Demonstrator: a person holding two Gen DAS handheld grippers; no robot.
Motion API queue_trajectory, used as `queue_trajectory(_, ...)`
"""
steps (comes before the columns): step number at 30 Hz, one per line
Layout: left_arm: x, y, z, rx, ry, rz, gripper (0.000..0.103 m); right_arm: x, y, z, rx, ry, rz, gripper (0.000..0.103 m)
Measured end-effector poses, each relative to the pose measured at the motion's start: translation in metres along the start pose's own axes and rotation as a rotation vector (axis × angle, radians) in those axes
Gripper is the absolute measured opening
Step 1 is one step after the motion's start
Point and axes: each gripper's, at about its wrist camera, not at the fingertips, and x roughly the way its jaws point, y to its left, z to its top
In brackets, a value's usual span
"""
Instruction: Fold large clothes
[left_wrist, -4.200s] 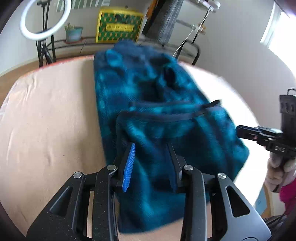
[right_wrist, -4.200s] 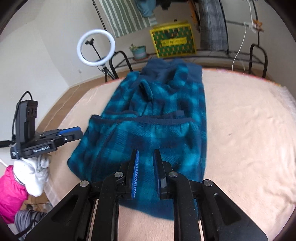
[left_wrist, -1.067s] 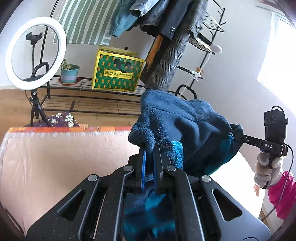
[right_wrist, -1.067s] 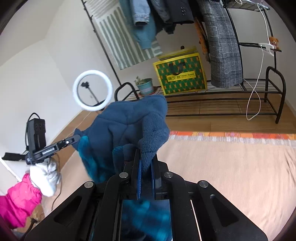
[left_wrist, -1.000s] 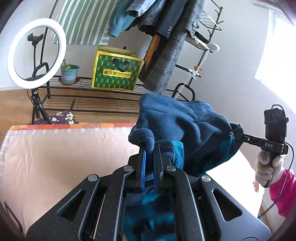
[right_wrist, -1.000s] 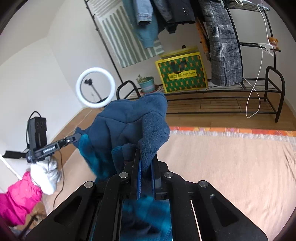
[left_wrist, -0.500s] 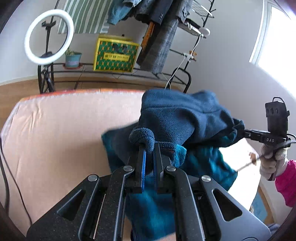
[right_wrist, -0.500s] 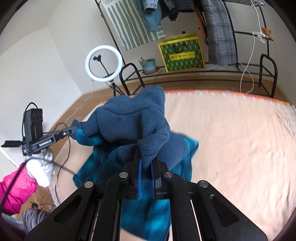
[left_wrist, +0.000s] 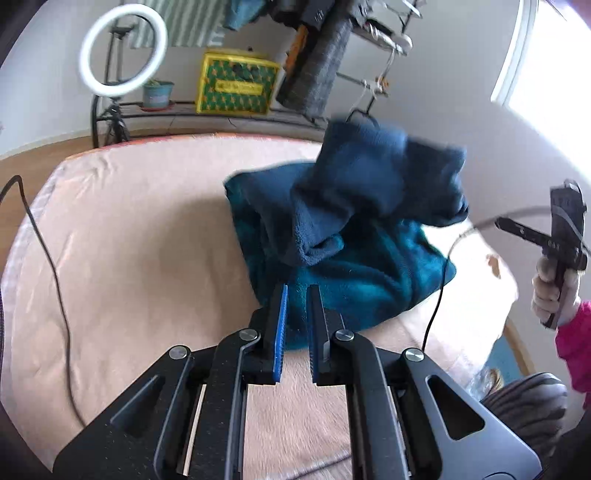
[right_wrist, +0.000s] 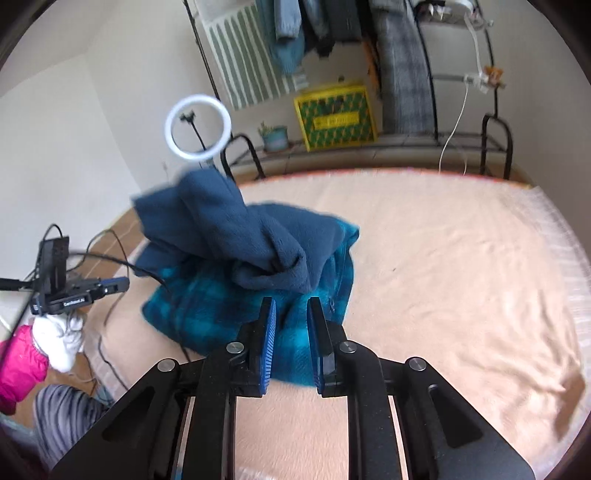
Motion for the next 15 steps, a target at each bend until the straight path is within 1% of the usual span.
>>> queue_trajectory(3, -0.024, 0.005, 0.007, -0.037, -0.039, -0.015, 0.008, -0.035, 0.011, 0.005, 0.010, -0.063, 0.020, 0.016)
queue_trajectory(4, -0.028, 0.007, 0.013, -0.053, -0.048, -0.023, 0.010, -0.046, 0.013, 0.007, 0.017, -0.081, 0.038, 0.020)
queue_trajectory(5, -0.031, 0.010, 0.020, -0.073, -0.055, -0.040, 0.018, -0.053, 0.014, 0.008, 0.022, -0.091, 0.055, 0.030)
queue_trajectory(6, -0.034, 0.011, 0.025, -0.093, -0.064, -0.052, 0.030, -0.059, 0.016, 0.012, 0.025, -0.100, 0.081, 0.037)
queue_trajectory(7, -0.036, 0.011, 0.030, -0.107, -0.078, -0.058, 0.036, -0.061, 0.018, 0.016, 0.027, -0.106, 0.102, 0.050)
queue_trajectory(8, -0.037, 0.012, 0.036, -0.130, -0.092, -0.075, 0.041, -0.063, 0.021, 0.017, 0.034, -0.112, 0.107, 0.054)
queue_trajectory(10, -0.032, 0.013, 0.045, -0.168, -0.078, -0.091, 0.043, -0.058, 0.024, 0.022, 0.075, -0.097, 0.161, 0.054)
queue_trajectory(11, -0.028, 0.014, 0.048, -0.186, -0.066, -0.090, 0.043, -0.049, 0.027, 0.024, 0.100, -0.074, 0.173, 0.054)
queue_trajectory(13, -0.014, 0.021, 0.053, -0.250, -0.024, -0.103, 0.043, -0.031, 0.030, 0.023, 0.151, -0.015, 0.156, 0.054)
queue_trajectory(15, 0.002, 0.026, 0.054, -0.308, 0.023, -0.124, 0.043, -0.009, 0.026, 0.017, 0.235, 0.047, 0.158, 0.054)
